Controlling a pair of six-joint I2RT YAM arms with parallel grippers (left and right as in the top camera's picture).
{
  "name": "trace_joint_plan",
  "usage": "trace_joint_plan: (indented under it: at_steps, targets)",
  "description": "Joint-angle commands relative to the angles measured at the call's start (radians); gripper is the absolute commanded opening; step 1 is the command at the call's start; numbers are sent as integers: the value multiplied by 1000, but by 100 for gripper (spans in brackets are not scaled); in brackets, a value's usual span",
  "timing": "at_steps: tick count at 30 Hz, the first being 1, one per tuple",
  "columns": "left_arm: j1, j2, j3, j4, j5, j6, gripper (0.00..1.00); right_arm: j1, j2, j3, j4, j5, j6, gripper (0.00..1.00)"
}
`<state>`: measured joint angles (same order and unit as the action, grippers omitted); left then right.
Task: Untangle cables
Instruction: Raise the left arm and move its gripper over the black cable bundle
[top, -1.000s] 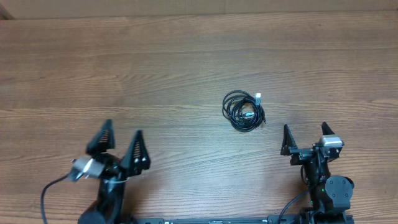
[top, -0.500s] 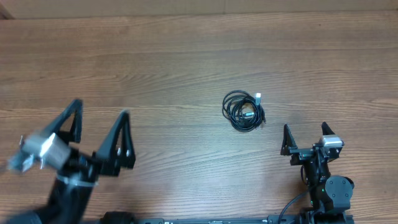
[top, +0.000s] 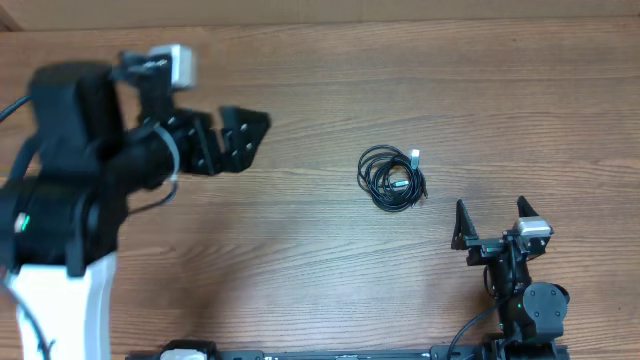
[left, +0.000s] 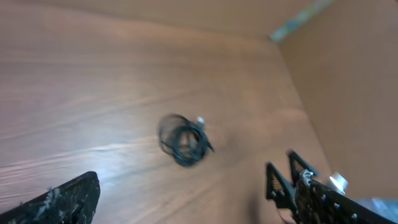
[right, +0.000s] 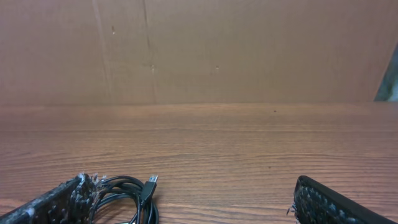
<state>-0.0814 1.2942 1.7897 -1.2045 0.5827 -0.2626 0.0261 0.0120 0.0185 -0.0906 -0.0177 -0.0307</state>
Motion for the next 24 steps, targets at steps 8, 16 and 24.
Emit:
trace_joint_plan:
  at_steps: [8,16,24]
  targets:
    - [-239,202,223,-200,-308,-6,100,-5,-9,-10,6,13,-4,100]
    - [-284,404,385,-406,-420,-11,100,-5,-9,-10,6,13,-4,100]
    - [-295,592,384,-415,-301,-119,100,-5,-9,-10,6,13,-4,100]
